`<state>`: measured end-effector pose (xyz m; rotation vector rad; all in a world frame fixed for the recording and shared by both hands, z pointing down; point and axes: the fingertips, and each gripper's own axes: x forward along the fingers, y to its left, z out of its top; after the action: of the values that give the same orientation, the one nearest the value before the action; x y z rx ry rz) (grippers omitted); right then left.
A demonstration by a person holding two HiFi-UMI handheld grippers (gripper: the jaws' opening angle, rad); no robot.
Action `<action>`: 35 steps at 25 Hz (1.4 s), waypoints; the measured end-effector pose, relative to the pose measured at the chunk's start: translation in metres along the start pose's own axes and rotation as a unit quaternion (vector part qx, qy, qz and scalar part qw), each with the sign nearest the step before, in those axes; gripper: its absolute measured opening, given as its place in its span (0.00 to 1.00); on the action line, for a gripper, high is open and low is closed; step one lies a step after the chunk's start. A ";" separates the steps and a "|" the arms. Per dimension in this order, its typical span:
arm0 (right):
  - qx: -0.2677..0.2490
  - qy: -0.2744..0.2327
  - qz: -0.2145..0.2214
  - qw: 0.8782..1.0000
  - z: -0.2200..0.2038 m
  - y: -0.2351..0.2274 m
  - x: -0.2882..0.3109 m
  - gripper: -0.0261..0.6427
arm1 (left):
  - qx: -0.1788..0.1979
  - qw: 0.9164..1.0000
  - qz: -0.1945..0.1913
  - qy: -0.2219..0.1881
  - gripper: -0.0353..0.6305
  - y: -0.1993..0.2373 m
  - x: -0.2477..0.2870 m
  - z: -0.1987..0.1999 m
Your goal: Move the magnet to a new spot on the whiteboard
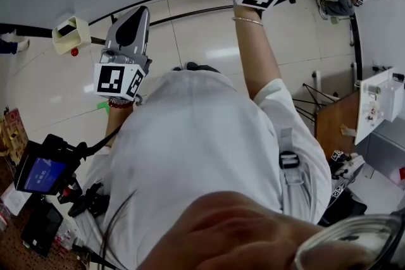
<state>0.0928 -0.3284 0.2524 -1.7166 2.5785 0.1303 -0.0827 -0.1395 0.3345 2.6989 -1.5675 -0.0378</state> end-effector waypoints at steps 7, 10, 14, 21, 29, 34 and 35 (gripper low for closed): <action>-0.014 -0.007 -0.006 1.000 -0.005 0.016 0.005 0.28 | 0.012 1.000 -0.005 0.009 0.06 0.001 0.000 -0.004; -0.035 -0.005 -0.005 0.999 -0.006 0.027 0.006 0.27 | 0.017 1.000 0.000 0.017 0.06 0.006 -0.002 -0.006; -0.069 -0.011 -0.011 0.997 -0.003 0.041 0.009 0.23 | 0.025 1.000 0.002 0.016 0.06 0.010 0.006 -0.005; -0.062 -0.013 0.021 0.998 0.003 0.047 0.009 0.23 | 0.014 1.000 0.011 0.004 0.06 0.015 0.013 0.003; -0.061 -0.020 0.051 0.997 0.007 0.063 -0.005 0.23 | 0.007 1.000 0.019 -0.001 0.06 0.024 0.015 0.007; -0.065 -0.034 0.083 0.994 0.018 0.084 -0.012 0.23 | -0.001 1.000 0.030 -0.003 0.06 0.029 0.010 0.006; -0.065 -0.035 0.090 0.993 0.019 0.088 -0.013 0.23 | -0.001 0.999 0.033 -0.002 0.06 0.031 0.008 0.007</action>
<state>0.0165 -0.2814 0.2381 -1.4816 2.7229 0.3670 -0.1058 -0.1623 0.3288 2.6444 -1.6561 -0.0423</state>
